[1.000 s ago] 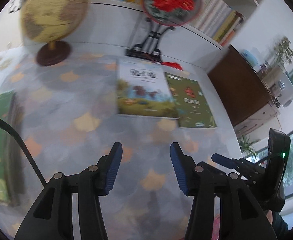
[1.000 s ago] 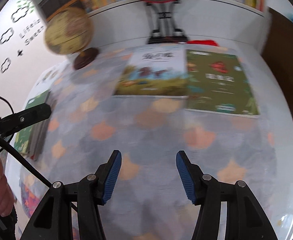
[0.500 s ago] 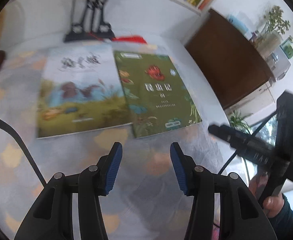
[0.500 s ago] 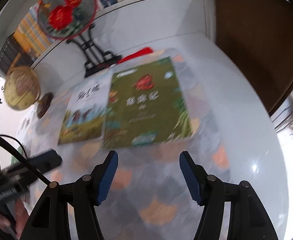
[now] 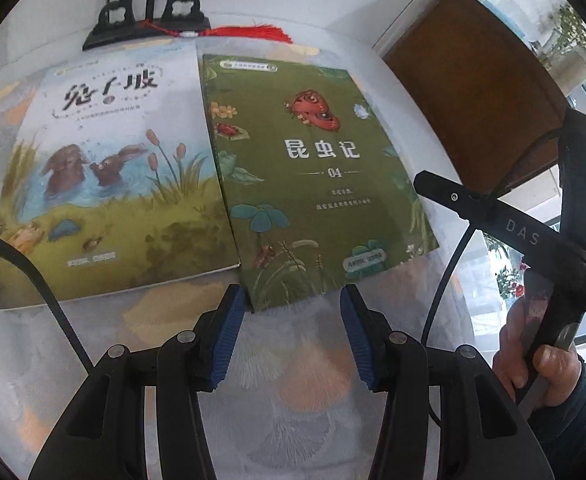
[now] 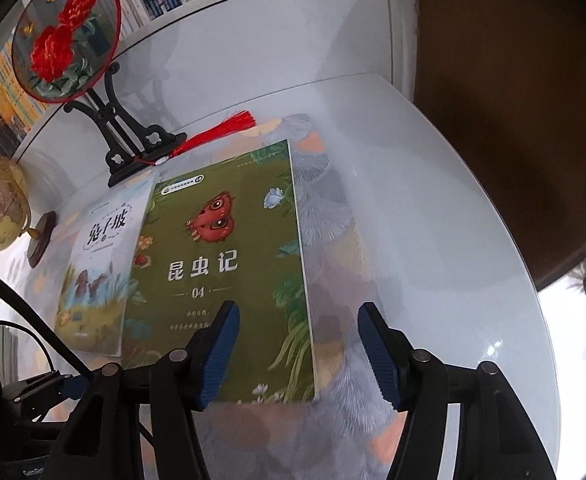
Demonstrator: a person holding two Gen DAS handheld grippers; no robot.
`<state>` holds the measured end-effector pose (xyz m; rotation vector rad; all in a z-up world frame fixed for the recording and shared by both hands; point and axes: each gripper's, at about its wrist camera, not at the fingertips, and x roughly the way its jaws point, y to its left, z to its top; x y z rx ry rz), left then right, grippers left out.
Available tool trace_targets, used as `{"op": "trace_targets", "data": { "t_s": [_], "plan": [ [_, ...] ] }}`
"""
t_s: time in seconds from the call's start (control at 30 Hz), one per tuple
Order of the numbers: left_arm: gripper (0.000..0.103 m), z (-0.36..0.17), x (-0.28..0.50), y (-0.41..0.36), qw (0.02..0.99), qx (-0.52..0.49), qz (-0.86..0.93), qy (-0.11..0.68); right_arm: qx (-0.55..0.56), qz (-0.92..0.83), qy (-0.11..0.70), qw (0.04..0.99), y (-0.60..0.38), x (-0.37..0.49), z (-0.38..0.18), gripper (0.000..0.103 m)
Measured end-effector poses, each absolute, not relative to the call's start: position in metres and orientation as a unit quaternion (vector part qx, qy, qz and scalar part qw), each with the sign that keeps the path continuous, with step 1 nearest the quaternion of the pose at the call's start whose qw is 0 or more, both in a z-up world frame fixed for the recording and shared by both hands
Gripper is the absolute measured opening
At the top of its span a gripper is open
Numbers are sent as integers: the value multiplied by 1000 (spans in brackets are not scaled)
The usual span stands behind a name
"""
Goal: Organize books
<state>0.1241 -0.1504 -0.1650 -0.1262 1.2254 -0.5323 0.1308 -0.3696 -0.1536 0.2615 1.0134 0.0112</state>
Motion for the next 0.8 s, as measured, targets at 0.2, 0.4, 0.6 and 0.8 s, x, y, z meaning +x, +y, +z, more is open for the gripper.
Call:
{"op": "trace_targets", "data": {
  "t_s": [0.2, 0.4, 0.6, 0.8],
  "plan": [
    [47, -167, 128, -151, 787, -62, -244, 563, 102, 2, 493, 864, -363, 147, -169, 48],
    [47, -165, 125, -157, 795, -41, -251, 551, 111, 26, 499, 859, -354, 154, -176, 49],
    [47, -162, 109, -147, 783, -54, -264, 560, 88, 25, 505, 858, -342, 137, -174, 49],
    [47, -167, 51, -133, 769, -38, -270, 578, 88, 36, 524, 846, -315, 79, -174, 51]
  ]
}}
